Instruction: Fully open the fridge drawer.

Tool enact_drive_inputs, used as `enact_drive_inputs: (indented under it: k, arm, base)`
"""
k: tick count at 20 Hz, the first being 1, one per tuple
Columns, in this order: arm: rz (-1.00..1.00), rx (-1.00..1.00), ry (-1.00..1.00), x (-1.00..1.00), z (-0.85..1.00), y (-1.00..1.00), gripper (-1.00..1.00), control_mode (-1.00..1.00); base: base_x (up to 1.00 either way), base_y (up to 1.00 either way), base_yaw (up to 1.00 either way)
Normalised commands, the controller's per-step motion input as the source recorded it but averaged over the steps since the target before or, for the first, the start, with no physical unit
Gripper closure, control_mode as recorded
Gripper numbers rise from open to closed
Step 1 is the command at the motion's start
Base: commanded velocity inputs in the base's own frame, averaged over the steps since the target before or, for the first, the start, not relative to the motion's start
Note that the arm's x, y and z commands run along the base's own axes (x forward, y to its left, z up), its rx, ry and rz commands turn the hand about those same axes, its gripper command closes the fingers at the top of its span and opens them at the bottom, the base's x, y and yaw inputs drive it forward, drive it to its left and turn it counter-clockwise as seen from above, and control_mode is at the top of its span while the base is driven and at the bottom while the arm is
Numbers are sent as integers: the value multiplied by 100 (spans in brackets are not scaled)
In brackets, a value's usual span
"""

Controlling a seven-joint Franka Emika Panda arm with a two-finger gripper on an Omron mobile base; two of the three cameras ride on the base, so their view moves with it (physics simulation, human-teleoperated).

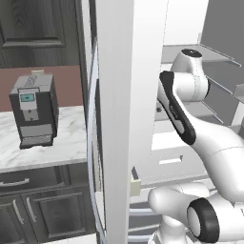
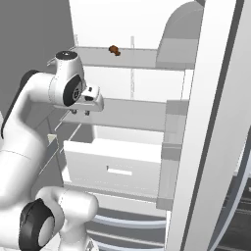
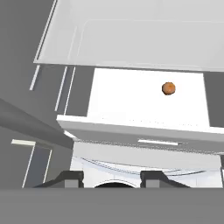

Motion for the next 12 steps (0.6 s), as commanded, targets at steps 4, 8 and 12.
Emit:
enact_drive_inputs:
  k: [4, 8, 12]
  arm:
    - [0, 0, 0, -14, 0, -8, -100, -100]
    - [-5, 0, 1, -32, -8, -27, -100, -100]
    - [-13, 0, 2, -15, -12, -24, -100, -100]
  base:
    - [0, 0, 0]
    - [0, 0, 0]
    - [0, 0, 0]
